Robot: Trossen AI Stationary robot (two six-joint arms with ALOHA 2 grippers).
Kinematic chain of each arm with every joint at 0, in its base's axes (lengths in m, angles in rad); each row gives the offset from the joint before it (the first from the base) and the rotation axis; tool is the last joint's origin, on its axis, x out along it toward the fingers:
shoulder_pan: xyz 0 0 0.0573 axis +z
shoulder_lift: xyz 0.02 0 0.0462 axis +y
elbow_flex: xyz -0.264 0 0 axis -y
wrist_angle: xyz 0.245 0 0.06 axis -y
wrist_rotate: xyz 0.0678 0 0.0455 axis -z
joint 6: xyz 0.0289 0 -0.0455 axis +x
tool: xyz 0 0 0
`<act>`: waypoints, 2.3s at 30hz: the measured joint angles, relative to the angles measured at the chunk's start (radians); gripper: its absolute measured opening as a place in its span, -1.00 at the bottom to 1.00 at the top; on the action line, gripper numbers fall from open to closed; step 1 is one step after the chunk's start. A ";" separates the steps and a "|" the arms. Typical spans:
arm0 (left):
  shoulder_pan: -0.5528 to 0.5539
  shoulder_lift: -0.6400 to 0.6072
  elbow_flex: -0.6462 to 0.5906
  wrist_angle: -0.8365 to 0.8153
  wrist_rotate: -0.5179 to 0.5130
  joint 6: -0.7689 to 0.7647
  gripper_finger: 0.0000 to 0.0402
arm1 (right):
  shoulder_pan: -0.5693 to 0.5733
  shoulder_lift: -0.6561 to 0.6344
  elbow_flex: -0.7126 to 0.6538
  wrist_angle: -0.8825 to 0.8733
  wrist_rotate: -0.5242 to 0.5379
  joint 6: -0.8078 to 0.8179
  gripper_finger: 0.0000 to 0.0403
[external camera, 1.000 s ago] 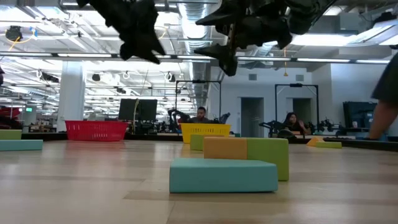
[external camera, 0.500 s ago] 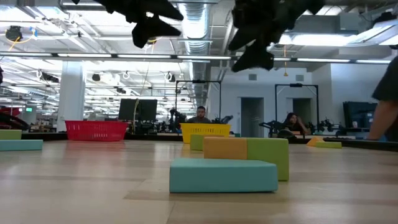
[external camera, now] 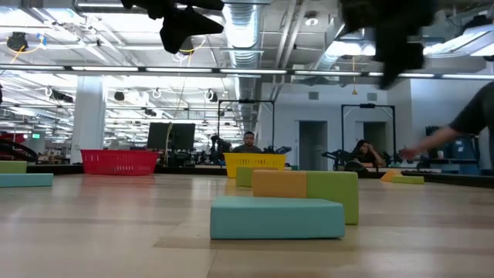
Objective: Sort & place blocks by color
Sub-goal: Put the wooden green block into the black bin
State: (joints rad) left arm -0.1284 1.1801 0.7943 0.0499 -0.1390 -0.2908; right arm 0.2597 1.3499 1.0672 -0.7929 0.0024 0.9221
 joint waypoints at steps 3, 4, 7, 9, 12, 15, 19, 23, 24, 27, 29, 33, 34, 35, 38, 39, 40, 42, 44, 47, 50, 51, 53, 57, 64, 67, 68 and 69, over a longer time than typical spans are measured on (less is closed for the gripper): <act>-0.013 0.000 0.000 -0.010 0.000 0.006 -0.09 | 0.088 0.018 0.000 -0.108 -0.021 0.170 0.40; -0.017 0.000 0.000 -0.013 0.000 0.006 -0.09 | 0.120 0.027 0.000 -0.135 -0.034 0.224 0.40; -0.024 0.000 0.000 -0.013 0.000 0.018 -0.09 | 0.202 0.050 0.000 -0.175 -0.077 0.363 0.40; -0.025 0.000 0.000 -0.013 0.000 0.024 -0.09 | 0.247 0.069 0.000 -0.201 -0.085 0.417 0.40; -0.025 0.000 0.000 -0.013 0.000 0.025 -0.09 | 0.288 0.092 0.000 -0.250 -0.081 0.425 0.40; -0.023 0.000 0.000 -0.018 -0.011 0.039 -0.09 | 0.295 0.095 -0.001 -0.239 -0.017 0.327 0.40; 0.000 0.021 0.001 -0.086 -0.085 -0.014 -0.09 | 0.241 0.096 -0.001 -0.111 0.087 0.184 0.40; 0.057 0.103 0.005 -0.121 -0.083 -0.176 -0.09 | 0.170 0.096 -0.001 -0.026 0.087 0.099 0.40; 0.068 0.132 0.011 -0.121 -0.058 -0.187 -0.08 | 0.157 0.096 -0.001 -0.018 0.086 0.083 0.40; 0.084 0.230 0.054 -0.120 0.004 -0.152 -0.04 | 0.119 0.096 -0.001 -0.010 0.084 0.024 0.40; 0.084 0.290 0.078 -0.125 0.019 -0.052 0.01 | 0.099 0.092 -0.001 -0.012 0.080 -0.012 0.40; 0.068 0.392 0.135 -0.123 0.093 0.191 0.15 | 0.068 0.088 -0.001 -0.017 0.047 -0.077 0.40; 0.057 0.411 0.148 -0.117 0.138 0.244 0.18 | 0.064 0.086 -0.001 -0.015 0.034 -0.088 0.40; 0.046 0.427 0.158 -0.111 0.185 0.295 0.22 | 0.061 0.085 -0.001 -0.011 0.022 -0.101 0.40; 0.011 0.453 0.179 -0.113 0.258 0.383 0.30 | 0.056 0.085 -0.001 0.010 0.000 -0.146 0.40; 0.004 0.458 0.183 -0.110 0.255 0.388 0.32 | 0.060 0.085 -0.001 0.037 0.000 -0.172 0.40; -0.001 0.459 0.184 -0.117 0.247 0.389 0.33 | 0.067 0.087 -0.001 0.079 0.000 -0.211 0.40; -0.007 0.459 0.189 -0.144 0.241 0.387 0.34 | 0.086 0.106 -0.008 0.221 0.000 -0.314 0.40; -0.017 0.451 0.198 -0.197 0.238 0.372 0.35 | 0.109 0.145 -0.010 0.328 0.002 -0.411 0.40; -0.043 0.441 0.216 -0.299 0.193 0.330 0.35 | 0.120 0.221 -0.010 0.438 -0.003 -0.475 0.40; -0.082 0.432 0.221 -0.390 0.128 0.311 0.35 | 0.115 0.297 -0.012 0.514 -0.040 -0.481 0.40; -0.094 0.428 0.221 -0.425 0.116 0.309 0.35 | 0.110 0.312 -0.012 0.539 -0.055 -0.490 0.40; -0.117 0.425 0.221 -0.462 0.103 0.292 0.35 | 0.110 0.338 -0.010 0.608 -0.070 -0.485 0.40; -0.153 0.425 0.221 -0.518 0.108 0.246 0.35 | 0.147 0.355 -0.008 0.629 0.000 -0.478 0.40; -0.173 0.425 0.220 -0.516 0.107 0.249 0.35 | 0.254 0.422 -0.009 0.672 0.156 -0.512 0.40; -0.169 0.425 0.220 -0.511 0.105 0.249 0.35 | 0.283 0.475 0.004 0.713 0.196 -0.512 0.40; -0.168 0.425 0.220 -0.506 0.104 0.249 0.35 | 0.293 0.489 0.010 0.709 0.216 -0.512 0.40; -0.168 0.425 0.220 -0.504 0.104 0.249 0.35 | 0.301 0.505 0.019 0.708 0.234 -0.512 0.39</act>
State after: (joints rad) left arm -0.2966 1.6054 1.0145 -0.4546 -0.0346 -0.0418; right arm 0.5605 1.8553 1.0865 -0.0850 0.2364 0.4105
